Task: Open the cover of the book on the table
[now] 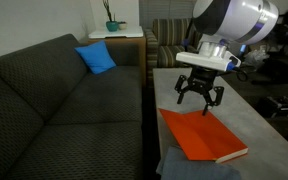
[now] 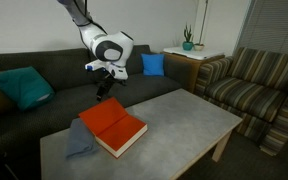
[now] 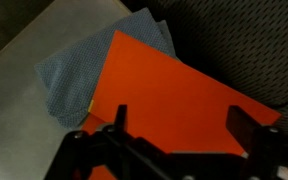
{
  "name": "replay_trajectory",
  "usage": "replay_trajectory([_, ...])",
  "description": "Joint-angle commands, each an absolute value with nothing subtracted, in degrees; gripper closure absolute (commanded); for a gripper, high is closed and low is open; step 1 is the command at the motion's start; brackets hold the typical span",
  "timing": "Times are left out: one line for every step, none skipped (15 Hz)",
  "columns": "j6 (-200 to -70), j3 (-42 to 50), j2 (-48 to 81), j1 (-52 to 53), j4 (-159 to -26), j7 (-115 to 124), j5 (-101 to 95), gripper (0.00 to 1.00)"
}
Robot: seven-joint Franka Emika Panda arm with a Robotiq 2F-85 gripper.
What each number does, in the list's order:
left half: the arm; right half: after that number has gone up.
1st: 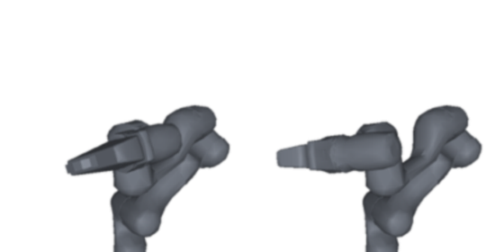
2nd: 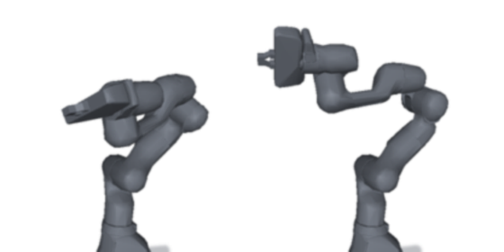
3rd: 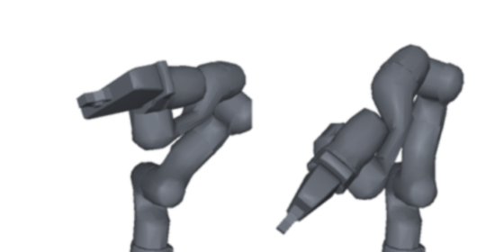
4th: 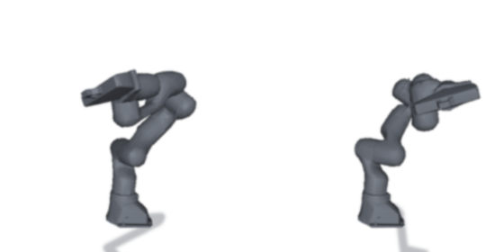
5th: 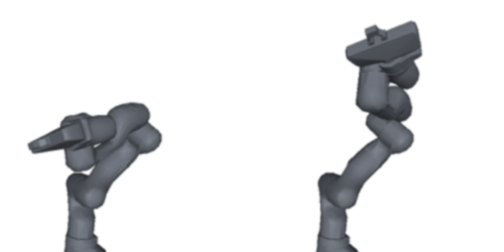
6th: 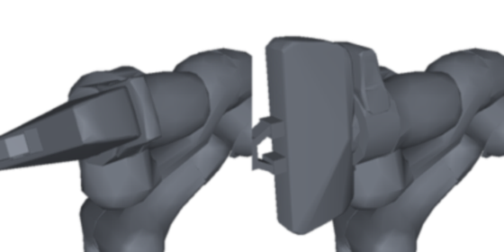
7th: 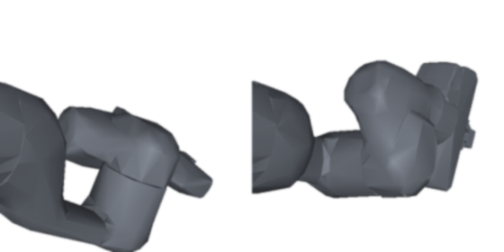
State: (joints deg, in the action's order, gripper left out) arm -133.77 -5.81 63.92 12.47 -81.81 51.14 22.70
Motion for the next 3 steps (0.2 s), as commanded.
replay_trajectory([-133.62,-5.98,64.12,12.34,-81.49,51.33,22.42,0.0])
replay_trajectory([-133.58,-5.98,64.11,12.34,-81.5,51.33,22.43,0.0])
replay_trajectory([-133.56,-5.98,64.11,12.34,-81.51,51.33,22.43,0.0])
